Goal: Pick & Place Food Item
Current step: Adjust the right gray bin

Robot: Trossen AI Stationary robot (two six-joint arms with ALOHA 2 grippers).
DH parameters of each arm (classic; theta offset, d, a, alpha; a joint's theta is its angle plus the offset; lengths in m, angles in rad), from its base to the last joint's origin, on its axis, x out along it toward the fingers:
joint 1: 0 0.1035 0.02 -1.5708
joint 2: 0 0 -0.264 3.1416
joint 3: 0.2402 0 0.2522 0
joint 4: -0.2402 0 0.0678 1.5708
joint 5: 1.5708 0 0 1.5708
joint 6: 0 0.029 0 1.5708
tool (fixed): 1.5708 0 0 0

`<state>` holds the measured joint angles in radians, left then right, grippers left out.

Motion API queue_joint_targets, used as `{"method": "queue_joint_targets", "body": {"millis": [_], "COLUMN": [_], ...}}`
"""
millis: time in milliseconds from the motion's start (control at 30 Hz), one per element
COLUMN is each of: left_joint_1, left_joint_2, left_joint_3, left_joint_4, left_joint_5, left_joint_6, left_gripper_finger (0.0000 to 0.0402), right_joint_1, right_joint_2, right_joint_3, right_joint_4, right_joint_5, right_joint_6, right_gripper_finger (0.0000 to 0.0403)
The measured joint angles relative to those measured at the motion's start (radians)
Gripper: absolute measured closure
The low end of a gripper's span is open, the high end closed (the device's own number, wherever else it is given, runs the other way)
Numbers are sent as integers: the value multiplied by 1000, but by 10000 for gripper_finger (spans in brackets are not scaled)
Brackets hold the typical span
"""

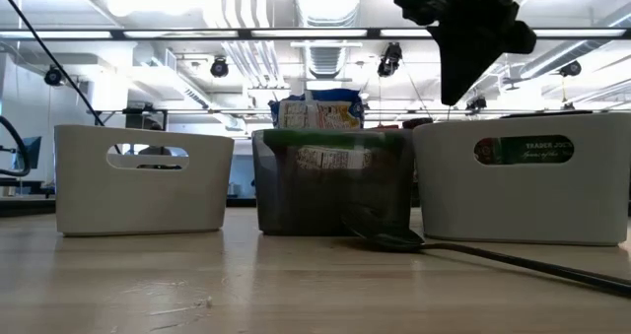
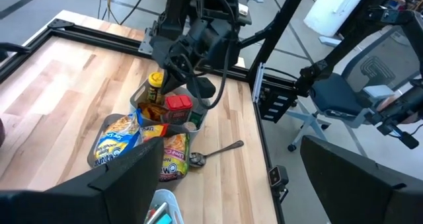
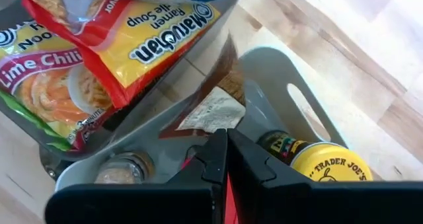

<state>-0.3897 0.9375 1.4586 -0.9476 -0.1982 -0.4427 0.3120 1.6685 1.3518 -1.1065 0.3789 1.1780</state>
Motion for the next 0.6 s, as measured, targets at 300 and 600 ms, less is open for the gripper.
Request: {"method": "queue_joint_targets", "body": {"millis": [300,600], "left_joint_1": [0,0], "left_joint_2": [0,0], "left_joint_3": [0,0], "left_joint_4": [0,-4], "left_joint_5": [-1,-12], "left_joint_6": [4,-1], "left_gripper_finger": [41,41], "right_joint_1": [37,83], "right_joint_2": [-37,-152], "right_joint_3": [1,1], "right_joint_4": [0,102], "right_joint_5": [72,37], "right_joint_6": [54,74], "right_gripper_finger": [395,358]}}
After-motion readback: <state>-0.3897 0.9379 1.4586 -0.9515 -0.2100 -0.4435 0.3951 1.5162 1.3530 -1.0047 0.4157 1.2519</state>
